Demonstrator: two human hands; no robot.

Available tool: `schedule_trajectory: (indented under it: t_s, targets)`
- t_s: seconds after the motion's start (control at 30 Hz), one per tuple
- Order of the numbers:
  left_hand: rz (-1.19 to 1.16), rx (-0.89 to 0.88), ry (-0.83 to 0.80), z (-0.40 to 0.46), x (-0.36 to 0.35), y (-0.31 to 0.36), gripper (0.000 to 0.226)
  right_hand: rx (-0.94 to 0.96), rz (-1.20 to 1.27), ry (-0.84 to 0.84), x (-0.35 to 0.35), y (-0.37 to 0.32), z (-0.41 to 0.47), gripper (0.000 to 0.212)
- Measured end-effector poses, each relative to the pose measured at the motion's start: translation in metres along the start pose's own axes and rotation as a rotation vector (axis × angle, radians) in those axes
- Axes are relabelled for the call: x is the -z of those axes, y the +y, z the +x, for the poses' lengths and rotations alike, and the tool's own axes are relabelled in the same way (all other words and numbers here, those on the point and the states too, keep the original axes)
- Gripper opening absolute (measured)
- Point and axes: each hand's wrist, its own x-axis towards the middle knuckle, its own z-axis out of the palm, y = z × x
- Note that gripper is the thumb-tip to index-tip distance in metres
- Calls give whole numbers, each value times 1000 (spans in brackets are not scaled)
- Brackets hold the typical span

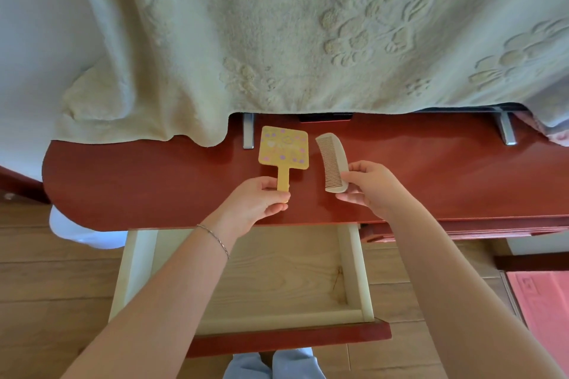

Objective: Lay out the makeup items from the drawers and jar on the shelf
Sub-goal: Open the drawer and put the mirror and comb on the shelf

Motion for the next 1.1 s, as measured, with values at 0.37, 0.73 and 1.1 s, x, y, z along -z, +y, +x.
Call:
schedule_trajectory:
  t_s: [0.37,0.73,1.1]
  targets:
    - [258,-52,166,16,-17,-14,22,-13,-162,172,-14,13,18,16]
    - [998,-214,333,19,-21,-17,51,246,-876,230,-27,20,15,59]
    - [1221,-161,394,20,-39,-6,38,298,-836,252,-30,27,1,55]
